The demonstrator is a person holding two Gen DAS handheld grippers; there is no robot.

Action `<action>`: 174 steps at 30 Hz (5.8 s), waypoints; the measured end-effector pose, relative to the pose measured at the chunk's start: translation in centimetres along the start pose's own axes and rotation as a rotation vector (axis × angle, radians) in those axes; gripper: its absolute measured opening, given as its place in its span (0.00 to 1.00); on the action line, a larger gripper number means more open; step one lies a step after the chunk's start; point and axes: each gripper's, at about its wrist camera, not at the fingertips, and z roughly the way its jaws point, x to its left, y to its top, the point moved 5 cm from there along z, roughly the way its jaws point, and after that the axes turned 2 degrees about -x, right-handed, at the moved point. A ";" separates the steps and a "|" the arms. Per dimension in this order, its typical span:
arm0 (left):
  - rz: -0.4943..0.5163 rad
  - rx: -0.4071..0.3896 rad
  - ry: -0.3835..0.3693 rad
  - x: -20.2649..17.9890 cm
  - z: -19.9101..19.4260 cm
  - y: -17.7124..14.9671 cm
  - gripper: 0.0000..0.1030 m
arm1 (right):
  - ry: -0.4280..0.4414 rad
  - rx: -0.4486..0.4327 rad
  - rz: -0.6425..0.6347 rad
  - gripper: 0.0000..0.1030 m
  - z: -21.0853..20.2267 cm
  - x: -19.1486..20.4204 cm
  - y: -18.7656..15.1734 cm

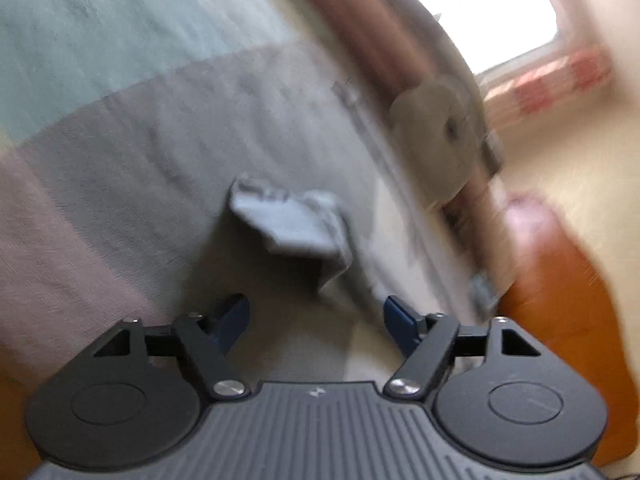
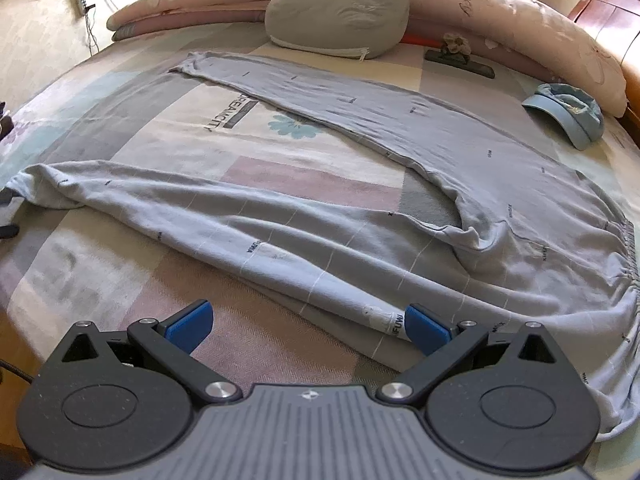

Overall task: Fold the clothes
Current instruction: 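Lay the stretched sleeve flat on the bed with the left gripper, release, then bring both grippers to the edge of the spread grey garment, then grasp the garment edge with both grippers and fold it over the body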

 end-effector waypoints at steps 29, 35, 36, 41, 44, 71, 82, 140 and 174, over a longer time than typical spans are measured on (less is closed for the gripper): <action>0.397 -0.171 0.192 -7.2 2.4 11.5 0.14 | -0.067 -0.003 0.007 1.00 -1.2 -0.8 -0.8; 0.371 -0.206 0.235 -6.8 2.2 14.4 0.14 | -0.088 -0.006 0.023 1.00 -1.7 -1.1 -1.1; 0.376 -0.190 0.240 -6.8 2.4 14.0 0.14 | -0.091 -0.007 0.025 1.00 -1.8 -1.1 -1.1; 0.445 -0.102 0.269 -7.3 3.7 10.7 0.15 | -0.095 0.001 0.038 1.00 -1.7 -1.0 -1.2; 0.525 -0.025 0.265 -8.5 4.6 7.1 0.31 | -0.097 0.006 0.044 1.00 -1.8 -1.0 -1.2; 0.955 0.426 0.088 -24.1 14.8 -19.8 0.69 | 0.036 -0.010 0.140 0.64 -3.5 -11.1 -6.6; 0.882 0.401 0.204 -24.4 17.4 -21.3 0.69 | 0.313 -0.010 -0.140 0.50 -0.4 -10.1 -3.6; 1.624 0.303 -0.013 -30.4 21.8 -29.8 0.75 | -0.287 -0.271 -0.881 0.44 0.3 -7.8 -7.0; 1.929 0.391 -0.033 -28.1 16.4 -28.8 0.00 | 0.059 -0.125 -0.636 0.03 -3.9 -9.6 -5.2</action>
